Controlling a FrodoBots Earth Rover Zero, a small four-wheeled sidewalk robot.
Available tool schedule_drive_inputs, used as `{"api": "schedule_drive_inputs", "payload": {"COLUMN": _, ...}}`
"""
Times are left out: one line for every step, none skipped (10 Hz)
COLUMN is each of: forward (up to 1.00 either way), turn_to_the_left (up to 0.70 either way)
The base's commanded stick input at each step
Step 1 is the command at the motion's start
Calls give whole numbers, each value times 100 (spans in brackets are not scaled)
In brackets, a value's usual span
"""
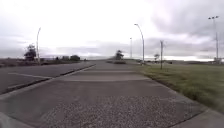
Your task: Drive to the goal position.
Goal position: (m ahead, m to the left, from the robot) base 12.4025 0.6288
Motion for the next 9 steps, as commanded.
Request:
{"api": "schedule_drive_inputs", "payload": {"forward": 70, "turn_to_the_left": 0}}
{"api": "schedule_drive_inputs", "payload": {"forward": 70, "turn_to_the_left": 0}}
{"api": "schedule_drive_inputs", "payload": {"forward": 70, "turn_to_the_left": 0}}
{"api": "schedule_drive_inputs", "payload": {"forward": 70, "turn_to_the_left": 0}}
{"api": "schedule_drive_inputs", "payload": {"forward": 70, "turn_to_the_left": 0}}
{"api": "schedule_drive_inputs", "payload": {"forward": 70, "turn_to_the_left": 0}}
{"api": "schedule_drive_inputs", "payload": {"forward": 70, "turn_to_the_left": 0}}
{"api": "schedule_drive_inputs", "payload": {"forward": 70, "turn_to_the_left": 0}}
{"api": "schedule_drive_inputs", "payload": {"forward": 70, "turn_to_the_left": 0}}
